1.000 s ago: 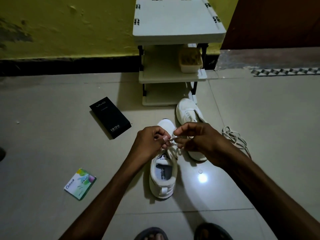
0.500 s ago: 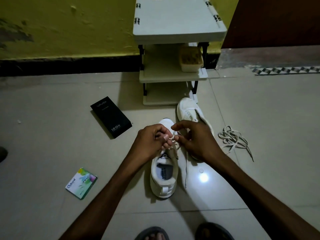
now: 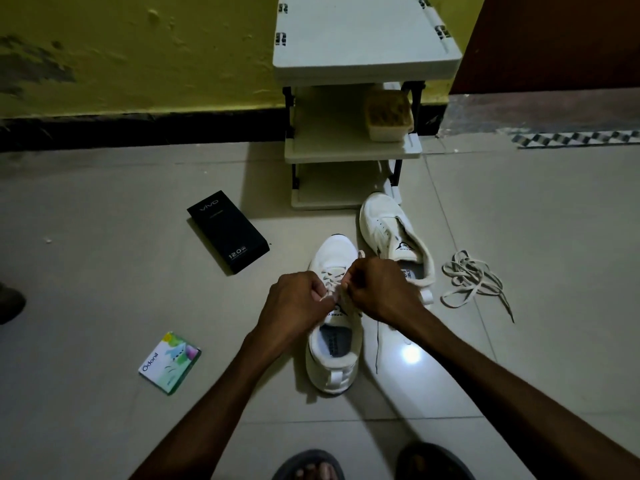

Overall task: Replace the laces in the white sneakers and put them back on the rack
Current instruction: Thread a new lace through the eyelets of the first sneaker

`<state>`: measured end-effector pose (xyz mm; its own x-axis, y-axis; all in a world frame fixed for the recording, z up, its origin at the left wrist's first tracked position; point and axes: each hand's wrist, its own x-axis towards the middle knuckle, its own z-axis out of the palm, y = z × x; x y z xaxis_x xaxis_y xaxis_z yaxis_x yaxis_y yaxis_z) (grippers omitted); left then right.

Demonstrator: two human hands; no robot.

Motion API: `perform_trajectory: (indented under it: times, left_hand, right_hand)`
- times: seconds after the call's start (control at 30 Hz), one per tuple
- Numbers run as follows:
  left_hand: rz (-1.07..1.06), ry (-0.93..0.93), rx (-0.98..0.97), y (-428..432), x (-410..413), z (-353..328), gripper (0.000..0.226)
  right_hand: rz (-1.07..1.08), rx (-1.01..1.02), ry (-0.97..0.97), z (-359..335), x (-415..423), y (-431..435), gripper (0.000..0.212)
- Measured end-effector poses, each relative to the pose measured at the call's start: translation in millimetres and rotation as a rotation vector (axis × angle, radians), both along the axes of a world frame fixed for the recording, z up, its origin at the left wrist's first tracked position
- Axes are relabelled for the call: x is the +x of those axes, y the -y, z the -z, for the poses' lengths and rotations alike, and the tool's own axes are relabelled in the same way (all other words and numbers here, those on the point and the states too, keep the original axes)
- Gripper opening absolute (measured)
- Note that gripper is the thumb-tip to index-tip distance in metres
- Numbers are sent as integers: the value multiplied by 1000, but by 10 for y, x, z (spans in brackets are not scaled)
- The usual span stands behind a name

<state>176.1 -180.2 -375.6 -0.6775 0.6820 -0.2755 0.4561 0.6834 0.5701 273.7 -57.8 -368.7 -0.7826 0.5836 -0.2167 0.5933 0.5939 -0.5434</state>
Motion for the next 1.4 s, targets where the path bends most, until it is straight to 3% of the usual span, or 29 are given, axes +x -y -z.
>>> perform_trajectory:
  times: [0.13,0.37,0.57,0.97,1.4]
  left_hand:
    - [-84,151,57,18,-72,53,9]
    - [-223,576,157,107,-247,153,12]
    - [-231,674,219,128,-271,204,15]
    - [-198,638,249,122,-284,252,19]
    - [-56,372,244,129,-236,198,21]
  right_hand:
    - [-103,72,-24,82,-35,89,18]
    - [-211,116,56,101,-150,110,22]
    - [-268,152,65,129,-144,99,28]
    - [-272,192,55,200,-166,130,18]
    - [-241,223,44,201,-103,194,15]
